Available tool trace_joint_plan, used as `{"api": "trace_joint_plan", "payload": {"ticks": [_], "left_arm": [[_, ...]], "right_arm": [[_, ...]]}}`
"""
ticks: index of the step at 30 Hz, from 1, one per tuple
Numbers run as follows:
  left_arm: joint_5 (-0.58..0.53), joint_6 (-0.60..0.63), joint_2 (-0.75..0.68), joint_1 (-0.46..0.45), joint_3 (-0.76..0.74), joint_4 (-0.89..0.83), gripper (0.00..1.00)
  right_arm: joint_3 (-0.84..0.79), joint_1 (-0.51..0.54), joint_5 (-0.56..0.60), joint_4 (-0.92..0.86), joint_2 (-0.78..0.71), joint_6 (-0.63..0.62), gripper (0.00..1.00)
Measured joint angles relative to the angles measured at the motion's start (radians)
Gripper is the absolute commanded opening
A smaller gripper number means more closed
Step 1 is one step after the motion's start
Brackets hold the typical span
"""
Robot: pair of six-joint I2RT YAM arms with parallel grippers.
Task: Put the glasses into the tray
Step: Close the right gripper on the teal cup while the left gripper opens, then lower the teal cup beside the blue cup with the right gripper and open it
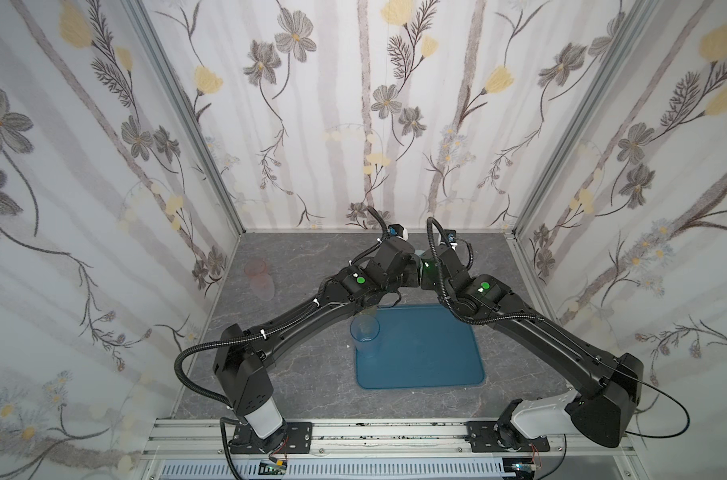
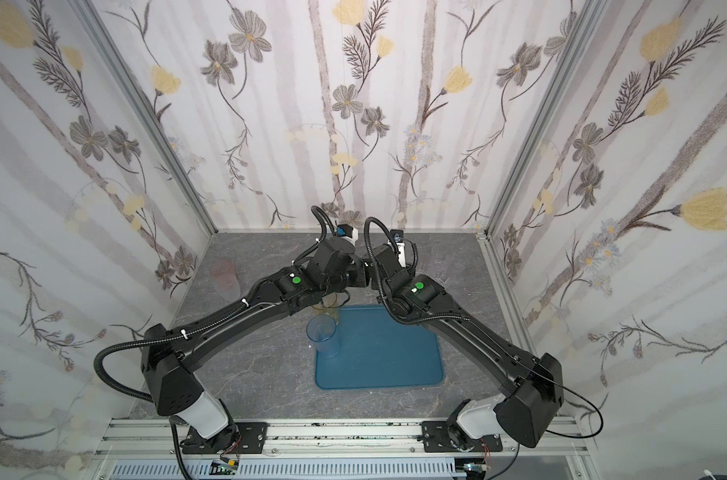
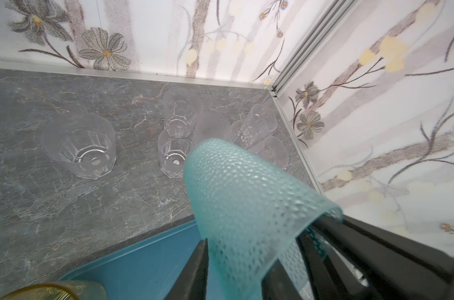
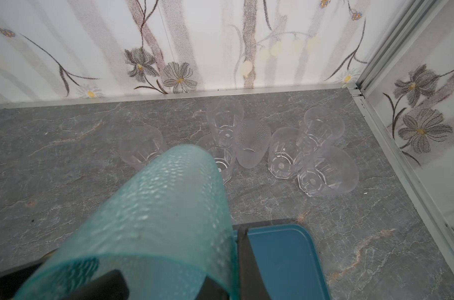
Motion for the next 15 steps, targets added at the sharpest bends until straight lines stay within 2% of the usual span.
{"api": "trace_joint_plan", "payload": {"ticks": [6, 11, 15], "left_arm": [[0.019, 0.048, -0.126, 0.022, -0.068, 0.032, 0.49], [-0.071, 0.120, -0.259, 0.102, -0.222, 0.036, 0.61], [-0.152, 0.151, -0.364, 0.201, -0.362, 0.045, 0.68]], "right_arm": [[-0.023, -0.039, -0.101, -0.043, -0.004, -0.011, 0.03], [-0.021, -0.045, -0.228, -0.180, 0.006, -0.063, 0.02], [-0.055, -0.038, -0.355, -0.302, 0.014, -0.087, 0.02]]}}
